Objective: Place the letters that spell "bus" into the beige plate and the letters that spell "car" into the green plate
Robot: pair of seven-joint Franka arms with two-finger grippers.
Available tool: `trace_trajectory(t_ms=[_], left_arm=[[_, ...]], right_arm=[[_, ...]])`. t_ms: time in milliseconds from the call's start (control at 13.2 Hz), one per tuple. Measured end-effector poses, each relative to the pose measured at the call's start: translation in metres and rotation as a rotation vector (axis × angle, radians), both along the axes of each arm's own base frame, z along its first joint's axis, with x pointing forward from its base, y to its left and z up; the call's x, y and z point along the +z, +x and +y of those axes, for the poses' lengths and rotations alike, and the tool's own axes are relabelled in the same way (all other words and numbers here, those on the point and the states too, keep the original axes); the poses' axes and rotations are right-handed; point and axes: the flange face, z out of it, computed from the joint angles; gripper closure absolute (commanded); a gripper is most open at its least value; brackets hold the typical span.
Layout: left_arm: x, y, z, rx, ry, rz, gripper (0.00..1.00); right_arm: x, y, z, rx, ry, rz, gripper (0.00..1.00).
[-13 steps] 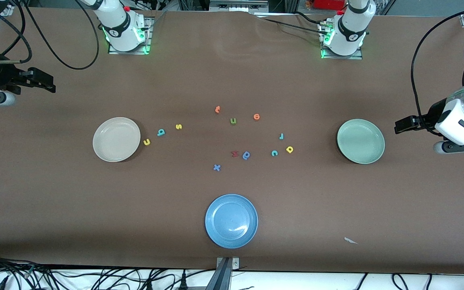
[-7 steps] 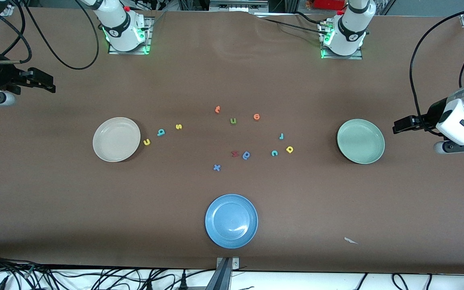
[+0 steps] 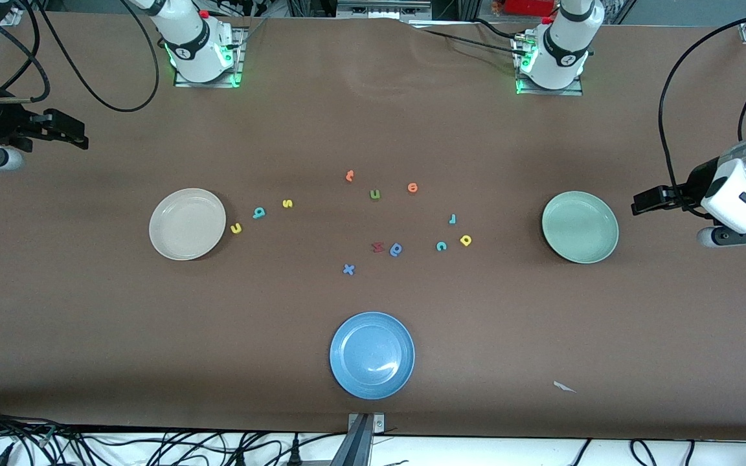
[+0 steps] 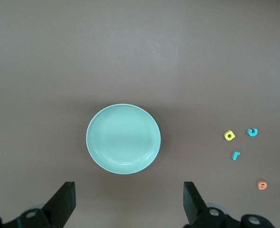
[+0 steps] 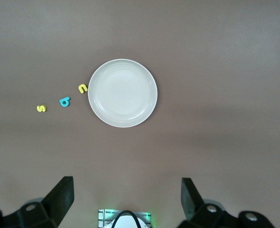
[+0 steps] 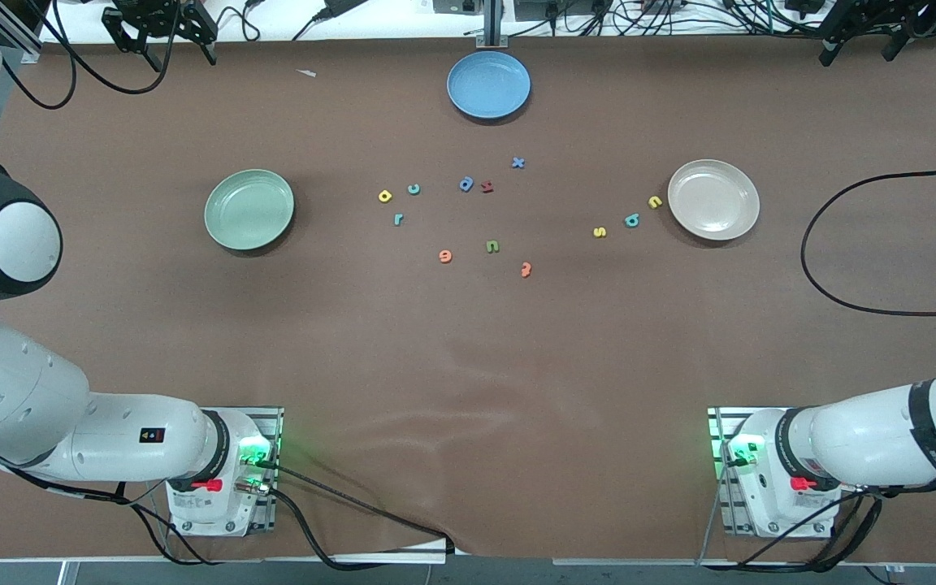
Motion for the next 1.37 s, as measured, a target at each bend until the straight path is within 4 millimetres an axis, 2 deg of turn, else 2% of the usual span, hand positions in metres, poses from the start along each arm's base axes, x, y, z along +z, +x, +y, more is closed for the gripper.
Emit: trace_trajectory(t_ms=[1366], left_arm=[[-0.0064, -0.0002, -0.0030, -0.005, -0.001, 0.003, 0.00]], right_arm=[[-0.0002, 0.0001, -0.0039, -0.007, 0.000, 0.000, 0.00]])
